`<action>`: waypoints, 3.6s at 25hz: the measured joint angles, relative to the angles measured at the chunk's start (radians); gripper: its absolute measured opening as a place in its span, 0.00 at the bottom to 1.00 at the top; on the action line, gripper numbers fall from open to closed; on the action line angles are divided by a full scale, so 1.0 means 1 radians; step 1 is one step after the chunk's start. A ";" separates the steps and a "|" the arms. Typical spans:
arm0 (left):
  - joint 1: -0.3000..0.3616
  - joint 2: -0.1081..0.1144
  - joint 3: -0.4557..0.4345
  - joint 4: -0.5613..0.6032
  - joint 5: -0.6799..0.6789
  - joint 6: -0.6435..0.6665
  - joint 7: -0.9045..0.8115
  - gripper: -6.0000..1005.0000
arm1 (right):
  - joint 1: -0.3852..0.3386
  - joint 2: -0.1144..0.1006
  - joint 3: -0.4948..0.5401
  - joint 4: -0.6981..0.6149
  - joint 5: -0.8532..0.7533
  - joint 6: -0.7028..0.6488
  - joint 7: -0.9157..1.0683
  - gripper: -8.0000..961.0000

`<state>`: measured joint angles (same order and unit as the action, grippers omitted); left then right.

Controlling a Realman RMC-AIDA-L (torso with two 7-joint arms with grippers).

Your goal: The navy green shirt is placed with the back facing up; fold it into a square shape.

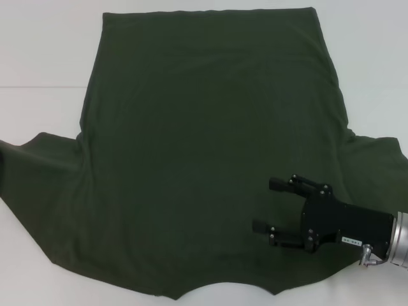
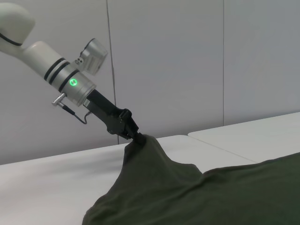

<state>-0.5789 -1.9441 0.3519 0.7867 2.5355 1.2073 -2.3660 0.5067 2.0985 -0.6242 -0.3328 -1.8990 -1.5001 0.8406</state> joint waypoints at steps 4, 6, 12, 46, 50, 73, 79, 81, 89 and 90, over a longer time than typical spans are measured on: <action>-0.014 0.001 0.001 -0.002 -0.004 0.026 -0.003 0.01 | 0.004 0.000 0.000 0.001 0.000 0.001 0.000 0.95; -0.020 -0.001 -0.001 -0.002 -0.006 0.046 -0.008 0.01 | 0.005 0.000 0.000 0.003 0.000 0.002 0.000 0.95; -0.043 -0.010 0.002 -0.008 -0.082 0.150 -0.030 0.01 | 0.007 0.000 0.000 0.009 0.000 0.008 0.000 0.95; -0.040 -0.116 0.015 -0.277 -0.331 0.042 0.137 0.28 | 0.009 0.002 -0.003 0.014 0.001 0.014 0.000 0.95; -0.023 -0.103 0.026 -0.305 -0.344 0.062 0.198 0.45 | 0.010 0.002 -0.001 0.014 0.001 0.014 -0.001 0.95; 0.188 -0.147 0.058 -0.164 -0.440 0.470 1.261 0.91 | -0.044 -0.011 -0.011 -0.263 -0.025 0.012 0.596 0.95; 0.187 -0.151 0.075 -0.162 -0.435 0.470 1.265 0.91 | -0.038 -0.044 -0.010 -0.555 -0.230 -0.036 1.207 0.95; 0.185 -0.151 0.079 -0.162 -0.435 0.470 1.266 0.91 | -0.028 -0.067 0.006 -0.602 -0.288 -0.070 1.395 0.95; 0.174 -0.151 0.118 -0.160 -0.435 0.471 1.268 0.91 | -0.013 -0.114 0.090 -0.699 -0.477 -0.114 1.761 0.95; 0.174 -0.151 0.120 -0.159 -0.435 0.471 1.268 0.91 | -0.006 -0.116 0.108 -0.700 -0.509 -0.109 1.771 0.95</action>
<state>-0.4051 -2.0954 0.4718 0.6276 2.1003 1.6780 -1.0983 0.5005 1.9830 -0.5160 -1.0328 -2.4083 -1.6091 2.6112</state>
